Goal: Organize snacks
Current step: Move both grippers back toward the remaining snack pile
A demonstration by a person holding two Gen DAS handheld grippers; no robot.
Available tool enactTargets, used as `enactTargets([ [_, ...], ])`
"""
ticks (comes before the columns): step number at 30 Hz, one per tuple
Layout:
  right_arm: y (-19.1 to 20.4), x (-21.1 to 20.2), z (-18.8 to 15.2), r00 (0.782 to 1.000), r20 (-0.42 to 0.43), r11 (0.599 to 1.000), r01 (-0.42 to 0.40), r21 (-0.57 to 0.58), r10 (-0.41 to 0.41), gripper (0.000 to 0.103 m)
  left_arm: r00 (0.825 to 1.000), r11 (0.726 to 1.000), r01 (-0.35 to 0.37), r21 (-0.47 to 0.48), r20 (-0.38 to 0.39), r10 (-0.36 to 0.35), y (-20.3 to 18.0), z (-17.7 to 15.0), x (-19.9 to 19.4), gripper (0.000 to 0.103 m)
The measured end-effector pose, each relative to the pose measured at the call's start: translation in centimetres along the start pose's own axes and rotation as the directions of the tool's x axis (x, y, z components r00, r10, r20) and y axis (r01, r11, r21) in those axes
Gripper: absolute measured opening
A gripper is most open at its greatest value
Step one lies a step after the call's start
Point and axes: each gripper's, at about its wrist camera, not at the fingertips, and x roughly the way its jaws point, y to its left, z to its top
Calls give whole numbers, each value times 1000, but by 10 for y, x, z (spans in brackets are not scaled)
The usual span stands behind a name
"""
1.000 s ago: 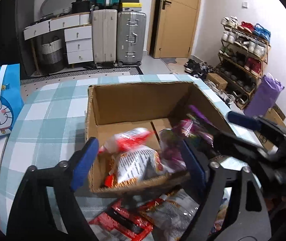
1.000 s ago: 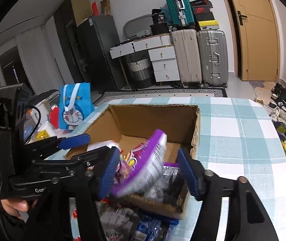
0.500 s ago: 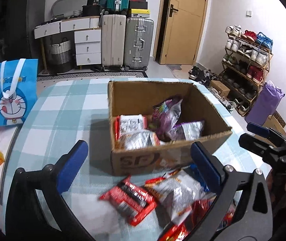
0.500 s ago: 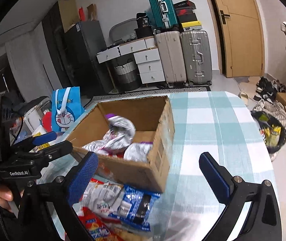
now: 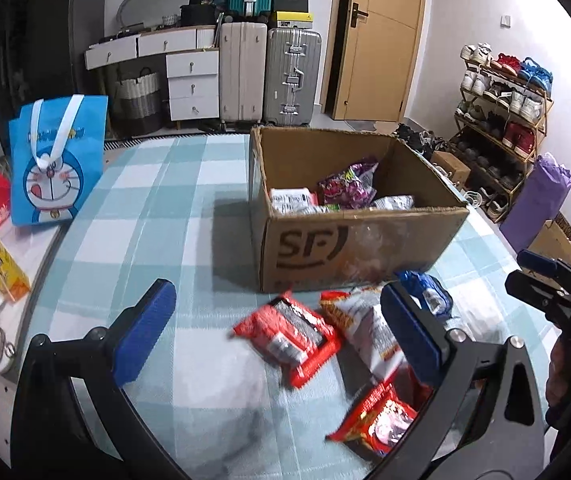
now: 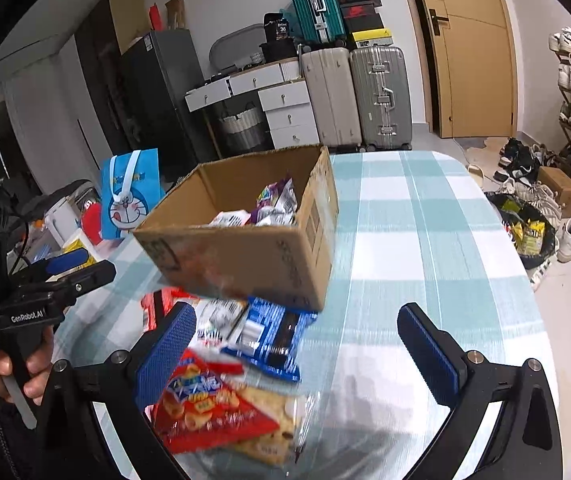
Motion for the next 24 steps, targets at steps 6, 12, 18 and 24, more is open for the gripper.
enactTargets([
  [6, 0, -8, -13, 1000, -20, 1000, -2, 18, 3, 102, 999, 1000, -12, 17, -34, 12, -6, -21, -3, 102],
  [12, 0, -13, -24, 999, -51, 1000, -16, 20, 17, 102, 998, 999, 5, 33, -55, -4, -16, -31, -5, 102],
  [18, 2, -15, -35, 997, -72, 1000, 3, -5, -3, 102, 996, 998, 34, 44, -83, -30, -25, -44, -7, 102],
  [24, 0, -18, -46, 996, -93, 1000, 8, 11, -6, 102, 990, 995, 74, 65, -125, -66, -35, -61, -4, 102],
])
